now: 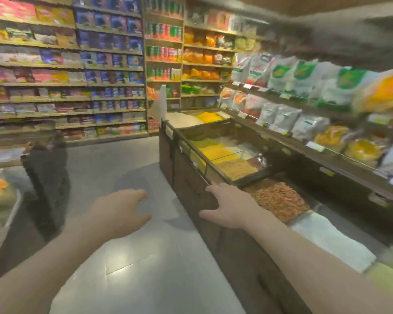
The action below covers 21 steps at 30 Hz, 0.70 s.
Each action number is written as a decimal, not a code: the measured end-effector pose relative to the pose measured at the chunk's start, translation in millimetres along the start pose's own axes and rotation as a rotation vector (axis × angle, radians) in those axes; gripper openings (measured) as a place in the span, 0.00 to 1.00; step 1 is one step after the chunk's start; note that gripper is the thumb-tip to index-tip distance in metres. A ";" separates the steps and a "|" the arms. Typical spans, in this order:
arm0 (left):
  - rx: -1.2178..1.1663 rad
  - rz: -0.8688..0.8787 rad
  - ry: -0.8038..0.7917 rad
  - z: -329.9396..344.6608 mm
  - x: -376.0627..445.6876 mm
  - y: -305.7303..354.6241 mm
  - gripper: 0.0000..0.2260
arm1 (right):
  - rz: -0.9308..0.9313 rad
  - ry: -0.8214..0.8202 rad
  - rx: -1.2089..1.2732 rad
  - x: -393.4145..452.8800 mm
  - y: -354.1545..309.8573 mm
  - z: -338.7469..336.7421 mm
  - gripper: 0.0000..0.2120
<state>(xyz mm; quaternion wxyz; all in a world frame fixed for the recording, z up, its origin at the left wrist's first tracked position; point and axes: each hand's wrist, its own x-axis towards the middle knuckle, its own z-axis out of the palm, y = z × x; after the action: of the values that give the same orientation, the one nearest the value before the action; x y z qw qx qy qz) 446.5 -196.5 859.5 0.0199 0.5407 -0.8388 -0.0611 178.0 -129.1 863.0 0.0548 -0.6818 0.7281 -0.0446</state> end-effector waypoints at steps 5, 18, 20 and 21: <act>0.017 0.277 -0.050 27.7 60.8 110.3 0.26 | 0.274 0.014 0.104 -40.0 94.3 13.4 0.39; -0.049 0.919 -0.363 134.0 176.7 358.3 0.26 | 0.989 -0.010 0.262 -148.1 254.3 62.2 0.37; 0.000 1.017 -0.379 158.1 177.8 388.8 0.28 | 1.081 0.019 0.285 -168.6 265.4 78.0 0.36; 0.038 1.071 -0.384 171.2 174.3 402.7 0.28 | 1.125 0.023 0.294 -180.4 268.7 87.9 0.36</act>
<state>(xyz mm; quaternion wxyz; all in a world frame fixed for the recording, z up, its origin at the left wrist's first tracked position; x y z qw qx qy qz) -7.1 -176.9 734.0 -0.1146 0.0194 -0.9854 -0.1247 -63.5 69.5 741.9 0.1562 -0.1750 0.9651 -0.1167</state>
